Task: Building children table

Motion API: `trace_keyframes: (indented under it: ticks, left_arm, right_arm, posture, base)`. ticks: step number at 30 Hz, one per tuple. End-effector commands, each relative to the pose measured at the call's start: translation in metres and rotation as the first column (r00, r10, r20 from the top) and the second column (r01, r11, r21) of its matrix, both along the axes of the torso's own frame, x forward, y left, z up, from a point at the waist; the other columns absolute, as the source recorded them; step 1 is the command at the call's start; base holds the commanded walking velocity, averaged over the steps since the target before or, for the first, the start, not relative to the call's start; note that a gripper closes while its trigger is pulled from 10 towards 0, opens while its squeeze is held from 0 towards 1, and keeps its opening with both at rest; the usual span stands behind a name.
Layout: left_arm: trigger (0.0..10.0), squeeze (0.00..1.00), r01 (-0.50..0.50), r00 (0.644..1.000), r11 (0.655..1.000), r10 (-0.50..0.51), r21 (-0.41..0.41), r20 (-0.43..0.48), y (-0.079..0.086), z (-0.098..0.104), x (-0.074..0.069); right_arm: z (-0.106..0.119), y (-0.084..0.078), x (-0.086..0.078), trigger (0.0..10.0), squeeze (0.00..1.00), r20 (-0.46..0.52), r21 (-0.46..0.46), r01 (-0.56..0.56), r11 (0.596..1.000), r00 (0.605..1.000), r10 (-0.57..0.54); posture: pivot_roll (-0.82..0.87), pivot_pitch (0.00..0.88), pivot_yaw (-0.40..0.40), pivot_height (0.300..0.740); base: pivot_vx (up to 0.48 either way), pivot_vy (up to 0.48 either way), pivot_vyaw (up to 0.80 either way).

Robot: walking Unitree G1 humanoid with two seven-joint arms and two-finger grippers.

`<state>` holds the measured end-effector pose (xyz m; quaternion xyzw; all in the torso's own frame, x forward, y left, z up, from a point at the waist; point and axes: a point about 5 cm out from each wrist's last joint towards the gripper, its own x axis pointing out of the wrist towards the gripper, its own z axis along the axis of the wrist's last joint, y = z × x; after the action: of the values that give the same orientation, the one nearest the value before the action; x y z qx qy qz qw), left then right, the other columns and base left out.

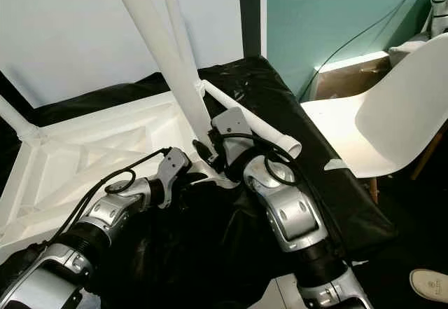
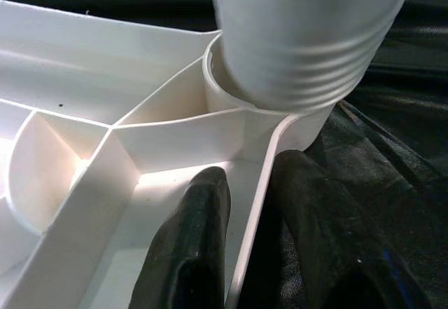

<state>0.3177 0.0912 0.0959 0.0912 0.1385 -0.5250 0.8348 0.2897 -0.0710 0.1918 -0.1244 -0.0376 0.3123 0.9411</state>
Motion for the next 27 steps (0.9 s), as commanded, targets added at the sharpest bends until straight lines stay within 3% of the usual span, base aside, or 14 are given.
trace_keyframes:
  ticks: [1,10,17,27]
  left_arm:
    - [10.0,0.0,-0.048,0.999,0.998,0.048,0.04,0.007,0.01,-0.006,0.001]
    - [10.0,0.0,0.025,1.0,0.999,-0.025,-0.03,-0.006,0.008,0.0,-0.008]
    - [10.0,0.0,0.018,1.0,1.0,-0.018,-0.011,0.001,0.01,-0.002,-0.008]
    - [10.0,0.0,0.027,1.0,1.0,-0.027,-0.009,0.005,0.006,-0.001,-0.008]
  right_arm:
    - [-0.013,-0.003,0.0,10.0,0.0,-0.04,-0.009,0.013,1.0,0.999,-0.013]
    - [-0.032,-0.009,-0.002,10.0,0.0,-0.063,-0.017,0.017,1.0,0.998,-0.018]
    - [-0.036,-0.017,-0.006,10.0,0.0,-0.029,-0.048,-0.019,0.999,0.999,0.018]
    - [-0.047,-0.016,-0.003,10.0,0.0,-0.02,0.034,-0.05,0.998,0.999,0.05]
  posture:
    - [-0.06,0.0,0.138,0.74]
    - [-0.05,0.0,0.132,0.74]
    - [-0.05,0.0,0.136,0.74]
    - [-0.06,0.0,0.147,0.74]
  base:
    - [0.0,0.0,0.0]
    - [0.0,0.0,0.0]
    - [0.0,0.0,0.0]
    - [0.0,0.0,0.0]
